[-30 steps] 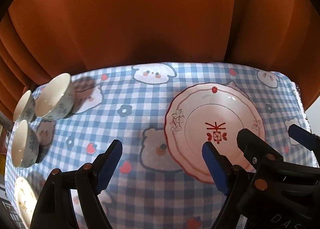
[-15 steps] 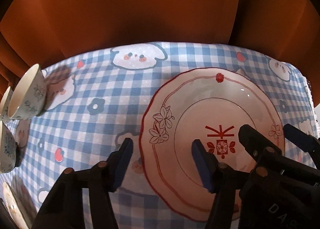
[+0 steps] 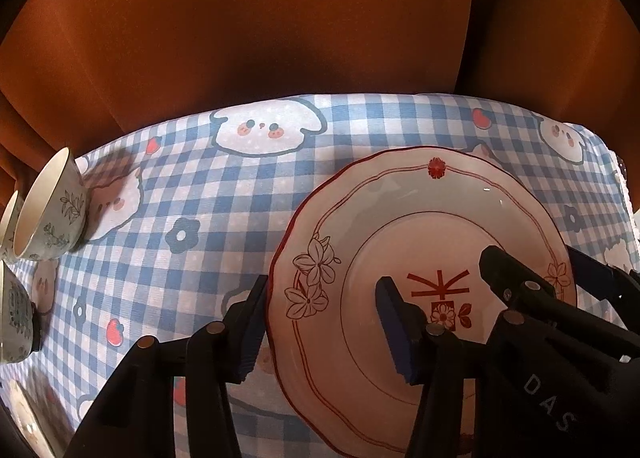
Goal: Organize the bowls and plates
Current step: 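Move both grippers to the red-rimmed plate and grasp its rim, then lift the red-rimmed plate with both grippers and carry it toward the yellow plates, then lower the red-rimmed plate onto the yellow-flower plate stack with both grippers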
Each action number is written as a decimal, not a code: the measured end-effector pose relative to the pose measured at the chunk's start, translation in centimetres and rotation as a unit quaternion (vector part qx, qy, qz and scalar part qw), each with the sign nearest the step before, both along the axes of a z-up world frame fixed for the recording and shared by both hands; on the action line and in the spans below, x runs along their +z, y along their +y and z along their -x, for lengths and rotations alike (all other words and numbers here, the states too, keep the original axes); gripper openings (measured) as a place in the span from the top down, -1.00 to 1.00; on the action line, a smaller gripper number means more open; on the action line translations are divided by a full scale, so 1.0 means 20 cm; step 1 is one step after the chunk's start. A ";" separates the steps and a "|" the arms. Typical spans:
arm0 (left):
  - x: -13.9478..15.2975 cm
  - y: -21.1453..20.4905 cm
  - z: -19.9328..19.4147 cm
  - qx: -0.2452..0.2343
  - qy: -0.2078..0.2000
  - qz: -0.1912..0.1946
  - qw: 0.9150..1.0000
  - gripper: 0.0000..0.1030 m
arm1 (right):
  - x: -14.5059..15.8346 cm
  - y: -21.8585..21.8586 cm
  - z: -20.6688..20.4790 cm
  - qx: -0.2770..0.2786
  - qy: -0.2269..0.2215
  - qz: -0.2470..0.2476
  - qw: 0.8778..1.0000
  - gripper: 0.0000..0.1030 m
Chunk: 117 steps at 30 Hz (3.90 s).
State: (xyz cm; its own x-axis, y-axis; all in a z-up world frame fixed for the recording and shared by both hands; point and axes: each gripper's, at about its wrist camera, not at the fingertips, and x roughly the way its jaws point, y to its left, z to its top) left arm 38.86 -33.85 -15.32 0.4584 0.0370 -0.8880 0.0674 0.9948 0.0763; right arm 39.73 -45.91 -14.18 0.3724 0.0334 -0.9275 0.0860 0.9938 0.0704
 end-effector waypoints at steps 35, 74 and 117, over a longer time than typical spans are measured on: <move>0.04 0.24 0.35 0.017 0.048 0.038 0.998 0.04 | 0.01 0.16 0.38 0.019 0.053 0.001 0.998 0.02; 0.27 0.47 0.66 0.025 0.015 0.043 0.999 0.01 | 0.25 0.36 0.61 0.032 0.036 0.013 0.999 0.01; 0.39 1.80 1.14 0.036 0.023 0.058 0.997 0.01 | 0.53 1.70 1.07 0.064 0.038 0.036 0.997 0.01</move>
